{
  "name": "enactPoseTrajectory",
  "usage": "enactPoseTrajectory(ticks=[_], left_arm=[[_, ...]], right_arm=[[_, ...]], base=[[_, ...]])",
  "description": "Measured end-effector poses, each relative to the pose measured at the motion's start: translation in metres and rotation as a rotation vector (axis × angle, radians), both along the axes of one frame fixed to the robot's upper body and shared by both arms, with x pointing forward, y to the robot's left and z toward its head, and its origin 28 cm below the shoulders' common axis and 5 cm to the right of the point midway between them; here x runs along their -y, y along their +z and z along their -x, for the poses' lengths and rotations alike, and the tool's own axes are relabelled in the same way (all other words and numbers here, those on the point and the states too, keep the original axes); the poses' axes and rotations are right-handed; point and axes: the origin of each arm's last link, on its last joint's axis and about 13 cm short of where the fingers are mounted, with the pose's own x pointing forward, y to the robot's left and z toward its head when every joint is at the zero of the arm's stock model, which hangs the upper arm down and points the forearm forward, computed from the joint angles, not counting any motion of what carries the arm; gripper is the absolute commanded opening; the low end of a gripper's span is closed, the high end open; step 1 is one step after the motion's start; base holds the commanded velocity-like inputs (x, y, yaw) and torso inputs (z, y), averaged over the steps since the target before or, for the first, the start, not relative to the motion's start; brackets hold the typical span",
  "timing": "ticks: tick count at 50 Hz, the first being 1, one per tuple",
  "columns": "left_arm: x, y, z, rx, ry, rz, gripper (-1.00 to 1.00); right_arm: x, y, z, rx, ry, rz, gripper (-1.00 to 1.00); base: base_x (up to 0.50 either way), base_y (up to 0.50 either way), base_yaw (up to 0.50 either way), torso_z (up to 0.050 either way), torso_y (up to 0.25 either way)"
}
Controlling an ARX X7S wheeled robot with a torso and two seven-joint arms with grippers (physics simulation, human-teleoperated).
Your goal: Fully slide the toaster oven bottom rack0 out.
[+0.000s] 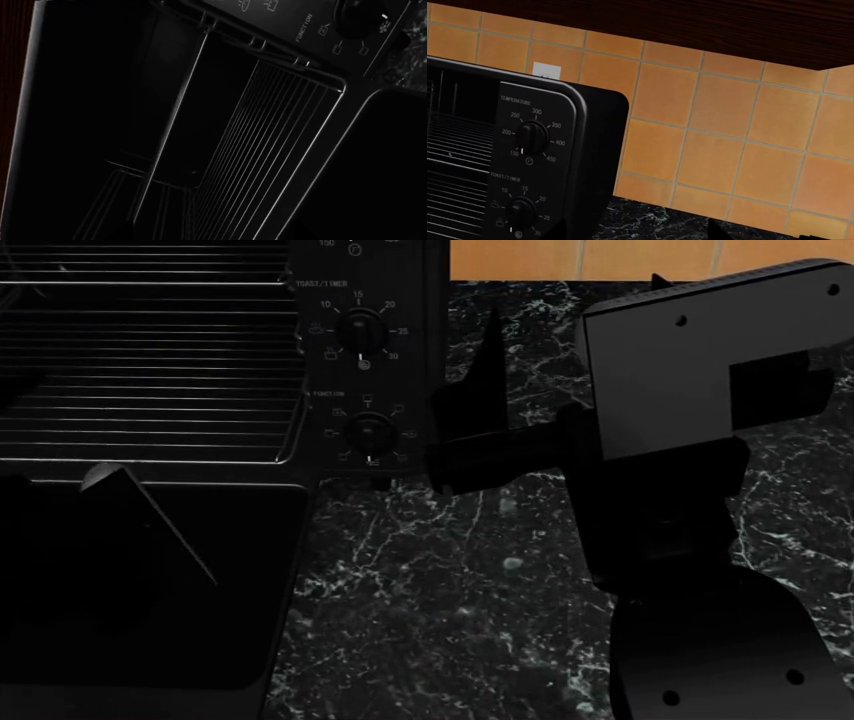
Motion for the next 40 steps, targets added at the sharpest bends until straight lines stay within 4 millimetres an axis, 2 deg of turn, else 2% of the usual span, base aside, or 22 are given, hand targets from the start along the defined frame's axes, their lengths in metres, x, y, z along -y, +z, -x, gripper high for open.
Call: enactPoseTrajectory(ticks=[8,21,40], left_arm=[[0.000,-0.004,-0.007,-0.037,0.007,-0.063,1.00],[0.001,-0.016,-0.033,-0.085,0.038,-0.130,1.00],[0.002,-0.018,-0.073,-0.069,0.077,-0.178,1.00]], right_arm=[[0.000,0.000,0.000,0.000,-0.001,0.000,1.00],[0.001,-0.001,-0.001,-0.004,-0.001,-0.001,1.00],[0.001,-0.002,-0.002,-0.007,0.000,-0.004,1.00]], base=[[0.00,0.00,0.00,0.000,0.000],[0.00,0.00,0.00,0.000,0.000],[0.00,0.00,0.00,0.000,0.000]])
